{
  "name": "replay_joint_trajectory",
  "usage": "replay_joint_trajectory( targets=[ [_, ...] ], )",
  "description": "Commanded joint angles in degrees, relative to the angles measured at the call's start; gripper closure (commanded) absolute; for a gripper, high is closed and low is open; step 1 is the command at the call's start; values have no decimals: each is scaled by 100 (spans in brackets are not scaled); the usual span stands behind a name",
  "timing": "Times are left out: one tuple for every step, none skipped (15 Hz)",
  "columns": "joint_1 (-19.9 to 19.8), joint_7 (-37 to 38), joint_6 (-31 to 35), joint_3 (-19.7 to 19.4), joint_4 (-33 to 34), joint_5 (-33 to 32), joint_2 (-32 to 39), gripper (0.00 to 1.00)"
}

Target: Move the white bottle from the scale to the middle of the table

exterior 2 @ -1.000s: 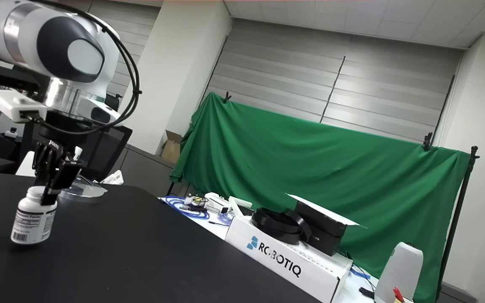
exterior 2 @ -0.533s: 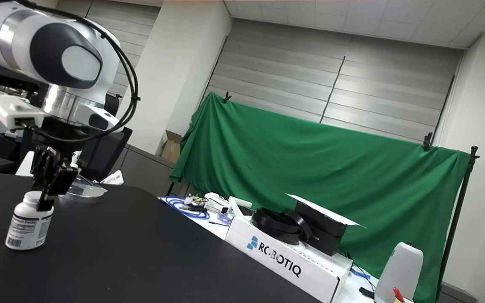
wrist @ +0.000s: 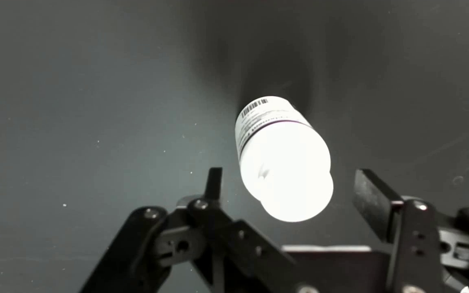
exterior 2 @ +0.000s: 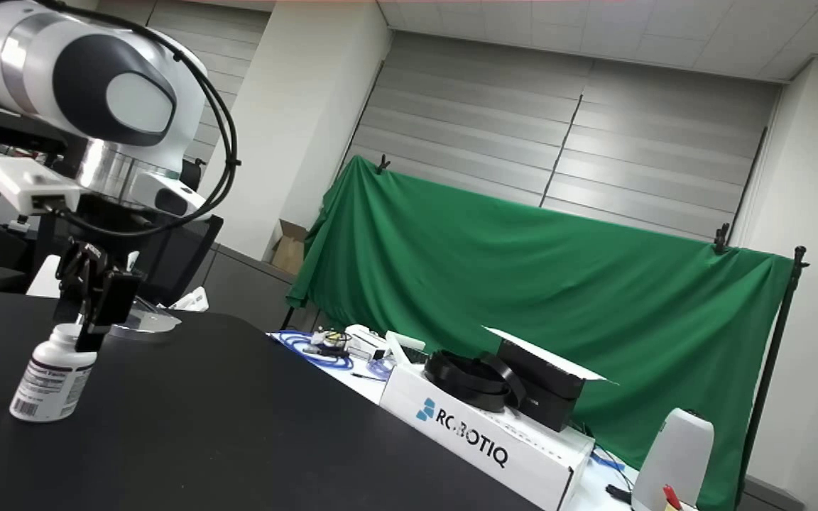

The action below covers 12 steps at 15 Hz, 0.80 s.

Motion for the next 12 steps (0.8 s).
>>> replay_joint_trajectory(
  targets=[
    [-102,122,-451,41,-22,-157,-541,0],
    [-132,136,-552,62,-13,-191,-649,0],
    [-158,121,-670,84,1,-191,-766,0],
    [-180,105,-779,104,14,-185,-876,0],
    [-210,118,-867,129,17,-212,-976,0],
    [-235,115,-949,156,25,-223,-1065,0],
    [-259,125,-1016,189,30,-232,-1141,0],
    [-273,105,-1078,221,36,-208,-1206,0],
    [-269,54,-1121,241,47,-157,-1237,0],
    [-275,34,-1162,269,64,-143,-1258,0],
    [-201,-140,-1218,236,100,27,-1223,0],
    [-264,-76,-1027,268,32,-44,-1159,0]
  ],
)
